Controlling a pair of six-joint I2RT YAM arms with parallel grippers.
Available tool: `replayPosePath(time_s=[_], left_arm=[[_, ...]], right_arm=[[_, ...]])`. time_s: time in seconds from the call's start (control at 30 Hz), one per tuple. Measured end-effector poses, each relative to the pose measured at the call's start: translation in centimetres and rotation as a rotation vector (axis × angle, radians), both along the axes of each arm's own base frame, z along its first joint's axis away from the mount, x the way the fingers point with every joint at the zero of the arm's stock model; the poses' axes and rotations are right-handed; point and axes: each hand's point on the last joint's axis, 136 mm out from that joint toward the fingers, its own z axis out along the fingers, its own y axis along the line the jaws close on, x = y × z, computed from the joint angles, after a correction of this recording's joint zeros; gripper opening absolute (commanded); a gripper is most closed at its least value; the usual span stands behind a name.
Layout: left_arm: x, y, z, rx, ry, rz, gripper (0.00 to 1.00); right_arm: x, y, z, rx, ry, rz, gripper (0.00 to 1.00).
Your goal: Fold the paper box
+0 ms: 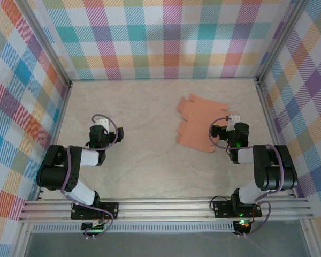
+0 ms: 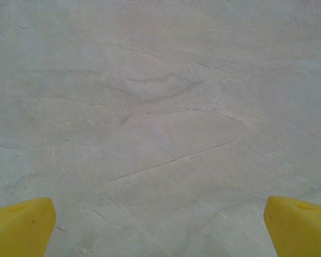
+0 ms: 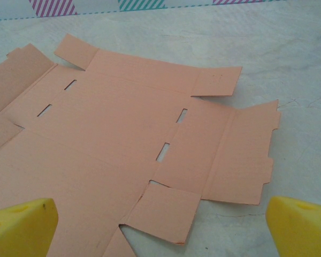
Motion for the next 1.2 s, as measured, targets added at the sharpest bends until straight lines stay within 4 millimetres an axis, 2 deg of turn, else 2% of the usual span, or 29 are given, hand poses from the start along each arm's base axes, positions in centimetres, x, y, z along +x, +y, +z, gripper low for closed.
replayPosePath(time_s=[0.1,0.2,0.27,0.37,0.43,0.5,0.57,0.63,0.73,0.8,1.0,1.2], left_arm=[[0.0,-0.1,0.0,0.002,0.004,-0.005,1.0],[0.4,-0.3,0.4,0.007,0.04,-0.012,1.0],[1.0,-0.6,2.2,0.017,0.045,-0.016,1.0],[1.5,-1.8,6.8,0.032,-0.031,-0.029,1.0],[1.2,-3.3,9.7,0.03,-0.078,-0.058,1.0],[1.0,-4.8,11.4,0.017,-0.103,-0.086,1.0],[1.0,-6.7,12.0,-0.002,-0.096,-0.121,1.0],[0.9,-9.5,11.6,-0.034,-0.057,-0.173,1.0],[0.9,-14.0,10.2,-0.095,0.022,-0.246,1.0],[0.8,-16.9,8.9,-0.14,0.084,-0.289,0.99],[1.0,-25.1,5.3,-0.267,0.265,-0.386,0.79],[2.4,-31.9,3.1,-0.337,0.394,-0.469,0.7]], right_arm=[[0.0,-0.1,-0.1,-0.001,0.013,-0.004,1.0],[-0.2,-0.1,1.1,0.0,0.002,-0.009,1.0],[-0.4,-0.3,2.7,0.003,-0.028,-0.019,1.0],[-1.1,-0.5,5.3,0.017,-0.069,-0.039,1.0],[-1.7,-0.8,7.1,0.046,-0.083,-0.065,1.0],[-2.1,-1.1,8.6,0.085,-0.08,-0.101,1.0],[-2.5,-1.3,10.1,0.133,-0.075,-0.136,1.0],[-3.1,-1.3,11.5,0.182,-0.071,-0.155,1.0],[-4.3,-0.8,12.3,0.247,-0.049,-0.149,1.0],[-5.1,-0.2,12.1,0.292,-0.02,-0.132,1.0],[-6.5,2.3,10.7,0.397,0.092,-0.035,1.0],[-7.0,4.0,10.5,0.458,0.134,0.044,1.0]])
